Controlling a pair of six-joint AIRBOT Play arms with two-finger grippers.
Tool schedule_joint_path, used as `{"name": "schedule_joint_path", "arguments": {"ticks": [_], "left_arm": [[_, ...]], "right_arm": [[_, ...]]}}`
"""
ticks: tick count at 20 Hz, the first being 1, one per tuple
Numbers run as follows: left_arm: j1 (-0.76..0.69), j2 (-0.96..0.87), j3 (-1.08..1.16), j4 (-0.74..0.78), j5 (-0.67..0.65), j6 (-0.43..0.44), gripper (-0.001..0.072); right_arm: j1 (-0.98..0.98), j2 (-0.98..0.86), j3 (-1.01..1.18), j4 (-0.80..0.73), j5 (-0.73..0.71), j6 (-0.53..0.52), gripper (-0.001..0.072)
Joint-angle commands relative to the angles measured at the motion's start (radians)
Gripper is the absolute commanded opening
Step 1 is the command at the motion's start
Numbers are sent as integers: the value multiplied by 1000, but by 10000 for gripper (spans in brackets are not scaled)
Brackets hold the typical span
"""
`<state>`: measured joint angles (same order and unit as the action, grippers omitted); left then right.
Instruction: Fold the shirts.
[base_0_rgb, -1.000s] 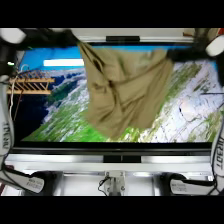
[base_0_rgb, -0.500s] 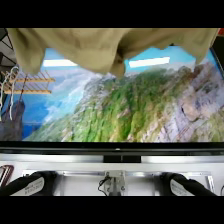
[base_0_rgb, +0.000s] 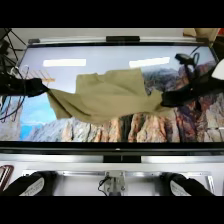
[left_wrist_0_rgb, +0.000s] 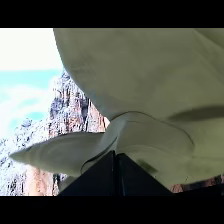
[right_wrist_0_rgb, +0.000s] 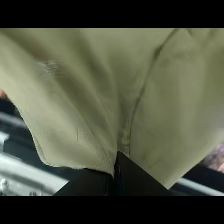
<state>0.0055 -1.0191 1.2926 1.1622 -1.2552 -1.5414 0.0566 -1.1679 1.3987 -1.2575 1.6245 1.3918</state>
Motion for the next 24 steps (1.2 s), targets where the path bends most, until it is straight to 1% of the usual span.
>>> {"name": "schedule_joint_path", "arguments": {"ticks": [1, 3, 4, 6, 8, 9, 10, 11, 12, 15, 16, 19, 20, 21, 22, 24], "left_arm": [[-6, 35, -61, -18, 96, -19, 49], [-6, -19, -61, -18, 137, -35, 48], [-6, -67, -61, -18, 139, -35, 48], [-6, -185, -61, -18, 148, -46, 49], [-6, -309, -61, -24, 187, -95, 49], [-6, -366, -61, -49, 206, -115, 49], [-5, -408, -61, -79, 210, -122, 49], [-4, -439, -61, -103, 209, -121, 50], [-4, -459, -61, -108, 209, -121, 50], [13, -468, -60, -105, 243, -48, 51], [25, -468, -59, -105, 259, -33, 52], [72, -467, -58, -105, 285, -22, 63], [84, -467, -58, -105, 285, -19, 63], [90, -467, -58, -108, 282, -7, 63], [93, -467, -57, -108, 279, 6, 63], [92, -467, -57, -108, 274, 15, 62]], "right_arm": [[55, 0, -61, -19, -95, -40, 69], [59, -37, -62, -30, -262, -38, 69], [59, -72, -62, -31, -308, -34, 69], [60, -179, -62, -9, -364, -21, 69], [60, -300, -62, 44, -407, -20, 76], [59, -354, -62, 62, -415, -14, 206], [59, -389, -61, 64, -404, -12, 457], [58, -407, -58, 50, -371, -13, 521], [59, -404, -53, 17, -337, -14, 521], [60, -363, 16, -171, -175, -18, 520], [60, -341, 41, -220, -158, -9, 520], [73, -289, 82, -249, -205, 47, 521], [96, -290, 81, -262, -220, 49, 523], [131, -301, 81, -275, -233, 51, 614], [169, -319, 81, -286, -248, 53, 633], [248, -371, 81, -340, -273, 64, 633]]}}
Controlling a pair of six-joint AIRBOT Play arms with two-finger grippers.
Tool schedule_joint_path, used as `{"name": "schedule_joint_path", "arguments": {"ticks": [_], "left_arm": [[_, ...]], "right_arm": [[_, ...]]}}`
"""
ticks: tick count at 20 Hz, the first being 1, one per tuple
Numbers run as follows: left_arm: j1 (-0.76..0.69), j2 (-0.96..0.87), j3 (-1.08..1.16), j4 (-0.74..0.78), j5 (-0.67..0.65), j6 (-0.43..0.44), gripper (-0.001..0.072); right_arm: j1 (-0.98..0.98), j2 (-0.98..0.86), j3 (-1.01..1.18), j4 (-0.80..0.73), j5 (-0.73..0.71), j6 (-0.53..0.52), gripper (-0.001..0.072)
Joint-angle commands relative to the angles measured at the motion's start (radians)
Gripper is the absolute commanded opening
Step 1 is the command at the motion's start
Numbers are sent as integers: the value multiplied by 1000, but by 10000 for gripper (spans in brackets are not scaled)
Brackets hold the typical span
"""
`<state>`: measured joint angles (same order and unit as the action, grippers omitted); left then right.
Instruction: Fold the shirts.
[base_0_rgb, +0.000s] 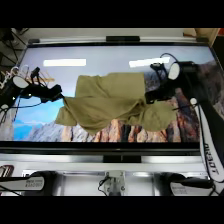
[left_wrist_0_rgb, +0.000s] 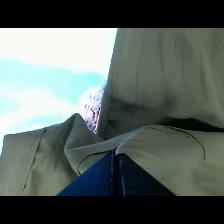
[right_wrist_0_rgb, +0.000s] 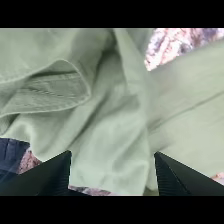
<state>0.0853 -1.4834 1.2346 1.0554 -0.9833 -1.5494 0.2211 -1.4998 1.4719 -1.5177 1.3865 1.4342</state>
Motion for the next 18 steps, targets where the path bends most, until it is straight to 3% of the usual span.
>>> {"name": "schedule_joint_path", "arguments": {"ticks": [1, 10, 14, 15, 17, 18], "left_arm": [[12, -2, 1, -2, 2, 24, 63], [12, -2, 1, -1, 5, 92, 61], [11, -2, 1, -2, 5, 99, 60], [11, -2, 1, -2, 5, 99, 60], [10, -2, 1, -1, 4, 104, 61], [10, -2, 1, -1, 4, 125, 61]], "right_arm": [[110, -64, 8, -113, -37, 28, 633], [162, -195, 8, -235, -148, 96, 632], [162, -243, 8, -248, -246, 195, 630], [162, -251, 8, -251, -269, 230, 557], [162, -262, 8, -256, -281, 351, 89], [162, -257, 8, -254, -277, 392, 69]]}}
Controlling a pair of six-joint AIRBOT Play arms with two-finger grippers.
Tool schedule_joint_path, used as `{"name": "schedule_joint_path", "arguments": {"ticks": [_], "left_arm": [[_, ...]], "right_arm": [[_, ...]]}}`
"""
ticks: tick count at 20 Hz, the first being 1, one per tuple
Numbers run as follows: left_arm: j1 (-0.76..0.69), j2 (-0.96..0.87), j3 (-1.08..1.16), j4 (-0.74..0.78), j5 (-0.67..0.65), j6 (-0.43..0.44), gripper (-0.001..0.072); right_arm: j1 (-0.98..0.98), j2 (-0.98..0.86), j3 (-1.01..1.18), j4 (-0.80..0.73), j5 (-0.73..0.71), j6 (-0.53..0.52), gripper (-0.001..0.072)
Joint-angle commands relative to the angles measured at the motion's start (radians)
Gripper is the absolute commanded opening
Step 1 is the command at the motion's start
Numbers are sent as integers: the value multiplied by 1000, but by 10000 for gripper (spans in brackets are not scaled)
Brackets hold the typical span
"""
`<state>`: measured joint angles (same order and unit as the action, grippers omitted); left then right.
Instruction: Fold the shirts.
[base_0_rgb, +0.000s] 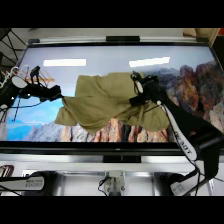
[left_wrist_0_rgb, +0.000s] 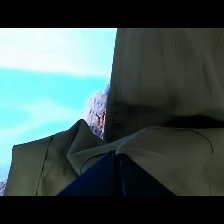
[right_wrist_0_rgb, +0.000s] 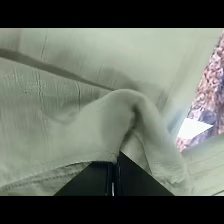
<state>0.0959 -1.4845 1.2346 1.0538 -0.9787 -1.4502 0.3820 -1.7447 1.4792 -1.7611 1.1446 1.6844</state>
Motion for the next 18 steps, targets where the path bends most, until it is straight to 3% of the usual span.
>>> {"name": "schedule_joint_path", "arguments": {"ticks": [1, 4, 5, 6, 7, 9, 12, 13, 15, 18], "left_arm": [[-1, -1, 1, 1, 0, 45, 62], [11, 0, 5, 1, -1, 88, 73], [19, 0, 15, 0, 0, 109, 138], [26, 0, 39, 1, -10, 119, 435], [35, 0, 69, 0, -25, 119, 683], [46, 2, 159, 1, -92, 134, 705], [39, 32, 276, 58, -250, 157, 698], [26, 56, 278, 99, -296, 156, 644], [-32, 127, 215, 179, -373, 162, 637], [-180, 309, -66, 185, -304, 219, 638]], "right_arm": [[1, -1, 5, -4, -5, 134, 69], [1, 82, 57, 41, 202, -75, 69], [1, 119, 88, 70, 305, -137, 69], [1, 159, 115, 106, 402, -164, 69], [1, 204, 139, 154, 496, -166, 69], [2, 289, 162, 270, 597, -111, 69], [2, 386, 162, 378, 590, -2, 69], [2, 398, 162, 392, 575, 18, 69], [2, 398, 162, 420, 558, 27, 69], [2, 395, 162, 440, 488, 32, 69]]}}
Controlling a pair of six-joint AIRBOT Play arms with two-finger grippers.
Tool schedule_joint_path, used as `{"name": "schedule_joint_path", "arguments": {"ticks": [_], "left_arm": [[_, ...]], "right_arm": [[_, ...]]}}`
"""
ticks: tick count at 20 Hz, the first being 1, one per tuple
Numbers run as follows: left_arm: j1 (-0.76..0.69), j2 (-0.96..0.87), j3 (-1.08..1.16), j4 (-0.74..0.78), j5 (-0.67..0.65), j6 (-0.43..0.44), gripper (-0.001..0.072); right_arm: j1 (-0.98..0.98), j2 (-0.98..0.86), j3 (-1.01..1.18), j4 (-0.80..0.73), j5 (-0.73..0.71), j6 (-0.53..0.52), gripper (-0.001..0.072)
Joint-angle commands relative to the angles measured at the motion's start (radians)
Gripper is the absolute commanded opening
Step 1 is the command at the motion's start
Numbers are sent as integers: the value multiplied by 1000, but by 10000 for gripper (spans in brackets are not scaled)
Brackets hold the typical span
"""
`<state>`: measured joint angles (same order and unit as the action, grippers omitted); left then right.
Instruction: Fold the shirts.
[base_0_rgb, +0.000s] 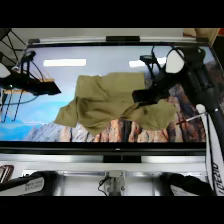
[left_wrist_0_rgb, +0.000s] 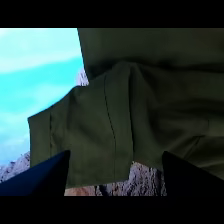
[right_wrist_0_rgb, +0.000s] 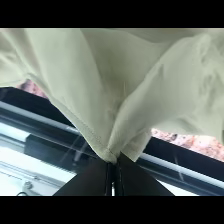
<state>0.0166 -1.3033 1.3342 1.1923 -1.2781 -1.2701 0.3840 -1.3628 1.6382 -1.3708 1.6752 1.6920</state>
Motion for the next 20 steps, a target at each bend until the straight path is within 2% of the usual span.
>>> {"name": "schedule_joint_path", "arguments": {"ticks": [1, 4, 8, 9, 12, 16, 17, 18, 19, 20], "left_arm": [[-163, 194, -278, 47, 50, 35, 641], [-364, 331, -539, -7, 212, 2, 720], [-644, 319, -651, -13, 470, -7, 720], [-695, 290, -656, -10, 547, -40, 720], [-759, 172, -655, -3, 693, -98, 720], [-758, 45, -653, 22, 755, -116, 718], [-758, 28, -653, 25, 788, -115, 690], [-758, 14, -653, 25, 831, -115, 599], [-756, 7, -653, 24, 879, -116, 579], [-750, 7, -651, 24, 904, -123, 423]], "right_arm": [[0, 13, 3, 54, -58, 24, 69], [0, 13, 3, 54, -69, 24, 69], [0, 13, 3, 54, -68, 24, 69], [0, 13, 3, 54, -68, 24, 69], [0, 13, 3, 55, -69, 24, 69], [0, 13, 3, 59, -72, 24, 69], [0, 13, 3, 72, -77, 24, 69], [0, 13, 3, 97, -84, 23, 69], [0, 13, 3, 133, -87, 23, 69], [0, 13, 3, 169, -86, 23, 70]]}}
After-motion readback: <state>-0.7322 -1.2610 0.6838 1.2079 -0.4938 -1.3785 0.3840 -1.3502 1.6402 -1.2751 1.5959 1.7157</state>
